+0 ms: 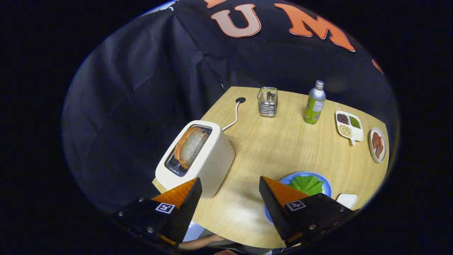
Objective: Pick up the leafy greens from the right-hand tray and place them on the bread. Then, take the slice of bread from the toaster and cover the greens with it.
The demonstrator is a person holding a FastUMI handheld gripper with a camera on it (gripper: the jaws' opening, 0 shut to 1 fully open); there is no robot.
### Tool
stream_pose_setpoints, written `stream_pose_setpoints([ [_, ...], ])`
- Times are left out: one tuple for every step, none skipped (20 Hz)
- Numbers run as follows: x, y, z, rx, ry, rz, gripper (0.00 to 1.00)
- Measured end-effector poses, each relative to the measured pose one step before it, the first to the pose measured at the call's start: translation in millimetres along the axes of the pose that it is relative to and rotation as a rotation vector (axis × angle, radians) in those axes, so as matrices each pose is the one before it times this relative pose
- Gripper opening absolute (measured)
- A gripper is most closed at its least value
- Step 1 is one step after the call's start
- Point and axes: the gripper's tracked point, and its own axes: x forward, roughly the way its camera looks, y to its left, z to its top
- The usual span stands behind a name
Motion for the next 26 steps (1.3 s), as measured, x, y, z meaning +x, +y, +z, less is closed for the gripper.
stream_pose_setpoints([
  [1.08,8.22,6.03,0.00019,-0.00277,0.00609,0.98],
  [3.60,8.38,4.19,0.00698,-0.00334,0.00822,0.97],
  [4.70,10.15,2.87,0.01345,0.00572,0.01473,0.97],
  [2.83,9.36,2.69,0.00993,0.00731,0.01320,0.97],
  [3.35,5.62,3.83,0.00672,0.00502,0.00336,0.96],
  [4.07,4.98,3.60,0.00236,0.00039,-0.00309,0.96],
  [3.84,3.77,3.82,-0.00030,0.00064,-0.00417,0.96],
  [5.48,5.59,3.48,0.00076,0.00277,-0.00485,0.96],
  [4.54,4.48,3.84,0.00560,0.00021,-0.00442,0.96],
  [5.04,5.23,3.04,0.01320,-0.00647,-0.00547,0.95],
  [5.73,3.27,0.76,0.01107,0.00036,-0.00609,0.93],
  [5.17,3.52,-0.86,0.00500,0.01224,-0.00290,0.91],
  [5.73,0.86,0.12,0.00737,0.00928,-0.00784,0.89],
  [6.45,-0.82,0.66,0.00494,0.00393,-0.01134,0.89],
  [4.47,-0.27,4.11,0.00556,-0.00311,-0.01055,0.86],
  [3.70,0.37,2.99,0.00761,-0.00256,-0.01173,0.85],
  [4.52,0.23,2.81,0.01272,-0.00252,-0.00634,0.83],
  [4.40,1.15,1.86,0.01596,-0.00120,-0.00959,0.81],
  [4.93,-0.66,0.27,0.01057,0.00707,-0.00513,0.78],
  [4.64,1.33,-0.30,0.01038,0.00463,-0.00254,0.75],
  [4.03,0.75,-0.56,0.00212,0.00846,-0.00026,0.70],
  [4.65,0.80,-0.72,0.00591,0.00606,-0.00235,0.68],
  [2.49,1.18,-0.64,0.00555,0.00664,0.00112,0.62],
  [3.78,0.86,-0.45,0.00465,0.00664,-0.00025,0.60],
  [1.93,-0.06,-0.17,0.00364,0.00504,0.00010,0.55],
  [2.01,-0.25,-1.07,0.00342,0.00511,-0.00246,0.51],
])
